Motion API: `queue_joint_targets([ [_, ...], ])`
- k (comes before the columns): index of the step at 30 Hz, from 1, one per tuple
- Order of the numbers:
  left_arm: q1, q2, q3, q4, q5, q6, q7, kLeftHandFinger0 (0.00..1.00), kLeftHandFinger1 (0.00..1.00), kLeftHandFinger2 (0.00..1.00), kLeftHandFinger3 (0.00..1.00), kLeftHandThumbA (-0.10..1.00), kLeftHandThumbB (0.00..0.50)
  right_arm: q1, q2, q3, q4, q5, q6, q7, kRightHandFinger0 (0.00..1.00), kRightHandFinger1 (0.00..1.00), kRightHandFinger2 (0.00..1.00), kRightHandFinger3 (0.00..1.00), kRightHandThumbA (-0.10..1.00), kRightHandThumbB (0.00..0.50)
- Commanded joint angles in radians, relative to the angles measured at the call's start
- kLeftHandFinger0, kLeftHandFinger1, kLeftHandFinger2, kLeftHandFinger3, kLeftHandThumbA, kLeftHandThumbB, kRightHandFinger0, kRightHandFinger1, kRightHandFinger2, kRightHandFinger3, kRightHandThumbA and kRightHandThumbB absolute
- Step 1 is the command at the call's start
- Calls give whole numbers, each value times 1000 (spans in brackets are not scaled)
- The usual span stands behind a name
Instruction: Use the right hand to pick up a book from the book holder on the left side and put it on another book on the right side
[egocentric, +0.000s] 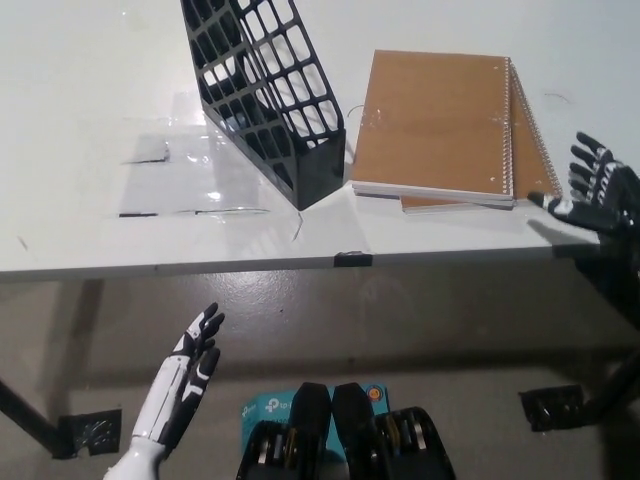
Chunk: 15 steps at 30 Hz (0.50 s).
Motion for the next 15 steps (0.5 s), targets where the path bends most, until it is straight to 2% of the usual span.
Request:
queue_joint_targets([
  [1,-150,5,33,-14,-43,-27,-2,1000,1000,1000,1000,1000,35,-1,-73,-40,-1182,150,-86,18,1000,1000,1000,1000,871,391],
  [7,-152,11,31,-24,-45,-16,-10,1000,1000,1000,1000,1000,29,71,-5,-5,-1233,138,-108,0,1000,1000,1000,1000,860,380],
  [10,-157,14,30,-18,-45,-15,-12,1000,1000,1000,1000,1000,44,147,30,31,-1193,67,-183,28,1000,1000,1000,1000,924,348],
  [12,-152,14,27,-21,-44,-14,-15,1000,1000,1000,1000,1000,42,215,59,51,-1163,67,-187,35,1000,1000,1000,1000,925,359],
  [15,-142,14,24,-25,-49,-14,-18,1000,1000,1000,1000,1000,38,285,99,75,-1134,66,-183,36,1000,1000,1000,1000,914,323],
])
